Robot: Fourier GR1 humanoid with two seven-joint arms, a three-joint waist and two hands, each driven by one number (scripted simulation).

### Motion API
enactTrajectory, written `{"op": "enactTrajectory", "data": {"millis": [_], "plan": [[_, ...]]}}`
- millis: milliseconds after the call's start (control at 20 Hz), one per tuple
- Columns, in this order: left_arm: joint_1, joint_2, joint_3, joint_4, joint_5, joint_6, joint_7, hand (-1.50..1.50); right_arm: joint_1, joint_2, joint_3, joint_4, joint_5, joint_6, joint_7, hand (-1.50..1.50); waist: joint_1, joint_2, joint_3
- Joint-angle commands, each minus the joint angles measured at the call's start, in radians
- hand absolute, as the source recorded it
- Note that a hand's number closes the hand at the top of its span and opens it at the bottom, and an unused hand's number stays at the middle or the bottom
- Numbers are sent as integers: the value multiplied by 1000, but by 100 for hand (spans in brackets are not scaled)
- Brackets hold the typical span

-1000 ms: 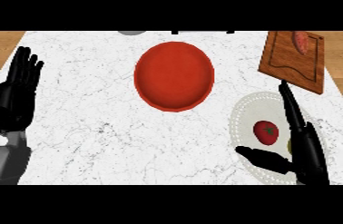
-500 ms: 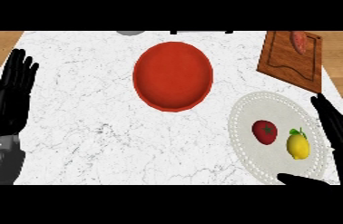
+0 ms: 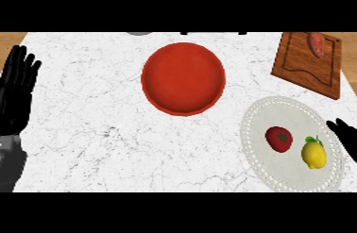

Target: Pick the lemon from the placemat and place it in the bowl

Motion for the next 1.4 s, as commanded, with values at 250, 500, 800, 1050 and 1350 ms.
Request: {"op": "enactTrajectory", "data": {"millis": [250,500,800,1050,1350], "plan": [[19,-16,29,-39,-10,-28,18,0,-38,57,-22,45,-68,158,98,-150,10,1,3],[-36,-32,42,51,-41,-43,-6,0,-19,92,-74,140,-33,193,-35,-150,5,1,4],[44,-67,46,-18,-52,-65,-19,0,-12,174,-111,275,39,195,-156,-150,6,0,4],[-18,-45,80,25,-54,-81,15,0,12,209,-133,420,136,156,-298,-150,3,0,4],[15,-121,49,-16,-116,-42,-8,0,23,253,-183,424,170,190,-359,-150,3,0,4]]}}
